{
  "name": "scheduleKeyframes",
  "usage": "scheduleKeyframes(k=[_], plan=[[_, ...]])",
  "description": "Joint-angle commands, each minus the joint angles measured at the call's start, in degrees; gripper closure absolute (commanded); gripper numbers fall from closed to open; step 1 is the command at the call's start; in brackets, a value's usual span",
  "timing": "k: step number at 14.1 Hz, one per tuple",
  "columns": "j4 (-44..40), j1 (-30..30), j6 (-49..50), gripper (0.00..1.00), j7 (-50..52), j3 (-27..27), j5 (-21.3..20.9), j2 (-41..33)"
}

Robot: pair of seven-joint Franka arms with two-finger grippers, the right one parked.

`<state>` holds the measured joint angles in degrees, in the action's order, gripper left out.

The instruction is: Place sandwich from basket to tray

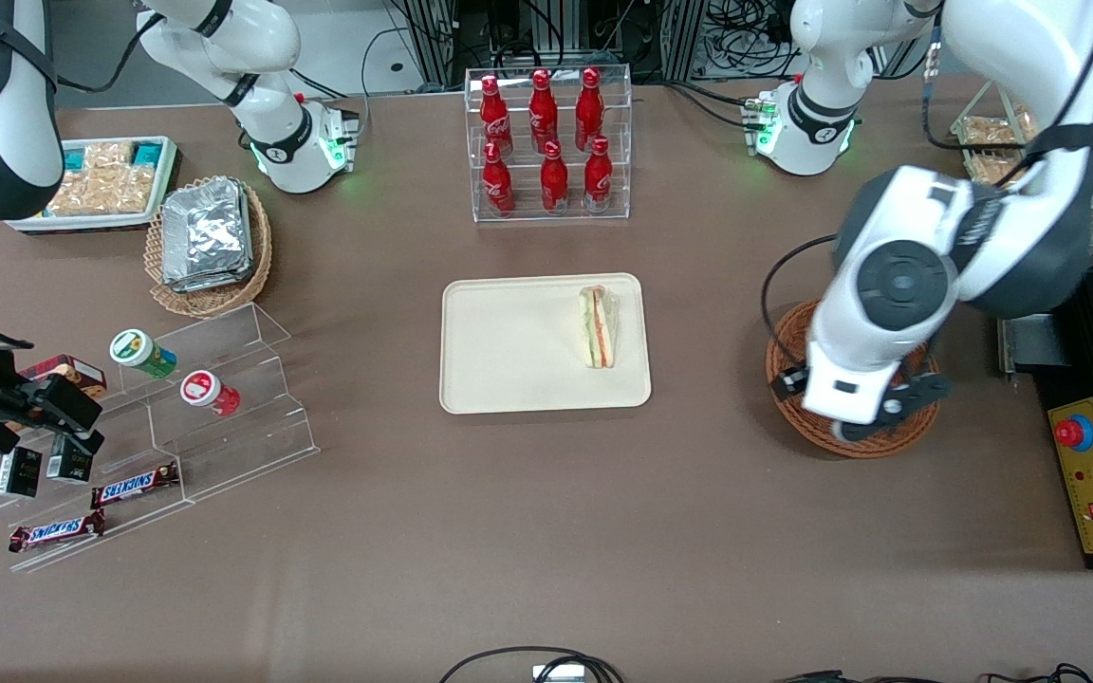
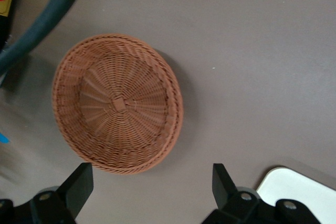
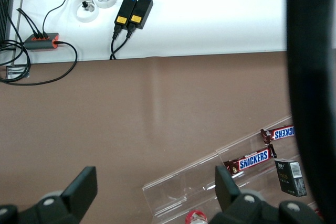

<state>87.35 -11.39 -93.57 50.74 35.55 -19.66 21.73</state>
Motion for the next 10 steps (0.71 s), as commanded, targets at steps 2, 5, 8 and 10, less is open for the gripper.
scheduleKeyframes(k=[2, 5, 8, 10], plan=[[0.45, -5.30, 4.09, 0.00, -11.68, -0.13, 4.28, -4.93], [1.59, -3.91, 4.98, 0.00, -21.52, -8.89, 9.62, -10.10], [3.00, -0.92, 6.90, 0.00, -32.24, -18.04, 12.54, -14.94], [3.35, -0.48, 9.71, 0.00, -39.19, -21.48, 13.60, -17.58]])
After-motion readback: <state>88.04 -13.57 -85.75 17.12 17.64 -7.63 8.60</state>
